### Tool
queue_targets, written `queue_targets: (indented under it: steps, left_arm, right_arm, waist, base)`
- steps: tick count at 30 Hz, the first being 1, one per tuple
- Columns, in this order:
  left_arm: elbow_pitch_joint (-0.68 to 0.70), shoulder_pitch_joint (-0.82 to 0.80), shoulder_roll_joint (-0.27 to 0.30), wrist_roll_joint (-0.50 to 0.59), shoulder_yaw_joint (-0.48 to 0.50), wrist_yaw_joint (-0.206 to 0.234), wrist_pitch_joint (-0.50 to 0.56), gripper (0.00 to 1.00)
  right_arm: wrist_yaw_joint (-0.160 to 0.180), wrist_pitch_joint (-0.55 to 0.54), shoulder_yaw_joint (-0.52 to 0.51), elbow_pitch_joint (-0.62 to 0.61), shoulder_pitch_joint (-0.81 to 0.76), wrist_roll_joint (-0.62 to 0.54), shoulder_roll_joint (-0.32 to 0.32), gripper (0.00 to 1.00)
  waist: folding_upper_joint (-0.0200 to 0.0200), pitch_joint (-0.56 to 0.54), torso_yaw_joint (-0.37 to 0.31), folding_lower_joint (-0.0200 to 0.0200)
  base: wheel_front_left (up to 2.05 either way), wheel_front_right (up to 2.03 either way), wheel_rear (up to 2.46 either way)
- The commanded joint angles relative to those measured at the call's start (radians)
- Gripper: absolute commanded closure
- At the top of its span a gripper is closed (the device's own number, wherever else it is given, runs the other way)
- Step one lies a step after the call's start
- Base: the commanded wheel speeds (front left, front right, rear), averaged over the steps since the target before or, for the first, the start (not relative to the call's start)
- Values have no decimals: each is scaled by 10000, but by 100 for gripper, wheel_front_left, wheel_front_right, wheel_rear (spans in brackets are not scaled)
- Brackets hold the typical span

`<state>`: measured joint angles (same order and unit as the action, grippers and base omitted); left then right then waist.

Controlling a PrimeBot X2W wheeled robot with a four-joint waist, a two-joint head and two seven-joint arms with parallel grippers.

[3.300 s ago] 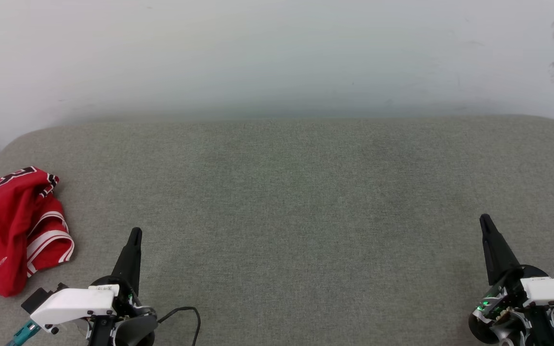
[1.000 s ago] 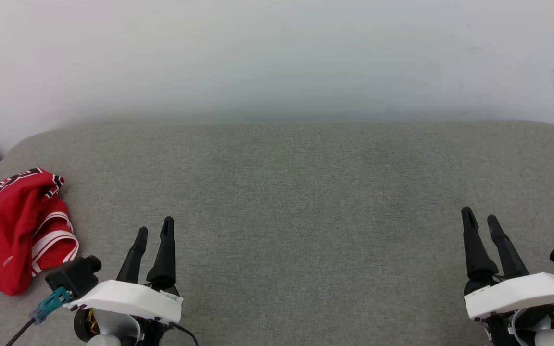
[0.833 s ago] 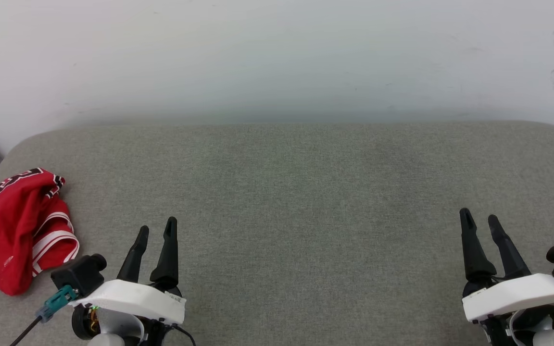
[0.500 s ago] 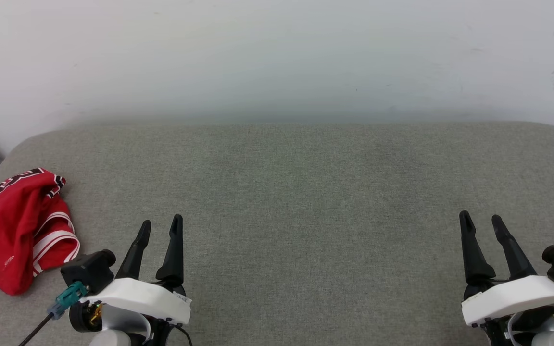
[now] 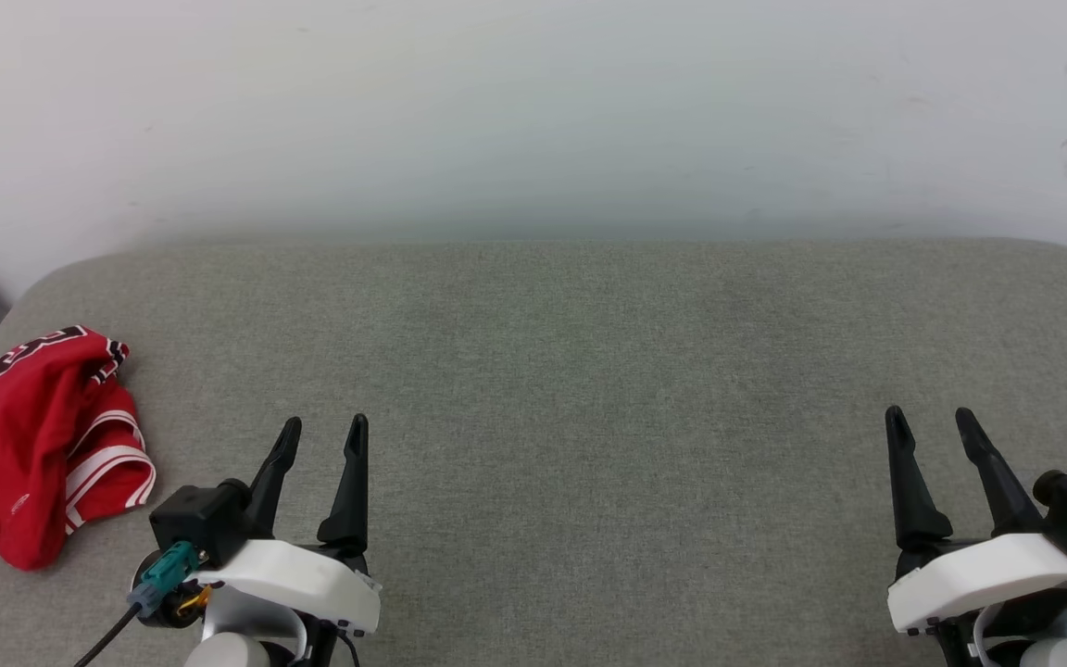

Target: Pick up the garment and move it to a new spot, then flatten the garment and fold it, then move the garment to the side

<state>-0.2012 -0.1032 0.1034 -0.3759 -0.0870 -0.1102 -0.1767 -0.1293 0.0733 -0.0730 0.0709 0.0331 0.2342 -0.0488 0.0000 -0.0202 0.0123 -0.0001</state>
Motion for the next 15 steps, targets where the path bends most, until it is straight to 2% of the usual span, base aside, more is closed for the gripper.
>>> queue_targets:
  steps: [1, 15]
  left_arm:
    - [25, -196, 59, 248, -28, 30, -91, 0]
    - [-213, -272, 100, 1397, -159, 63, -412, 0]
  right_arm:
    - [-15, 82, -6, -136, -28, -289, -28, 0]
    - [-19, 261, -134, -204, -140, -1324, -27, 0]
  waist:
    - [0, -6, 4, 1]
    - [0, -57, 21, 1]
  base:
    - [0, 0, 0]
    - [0, 0, 0]
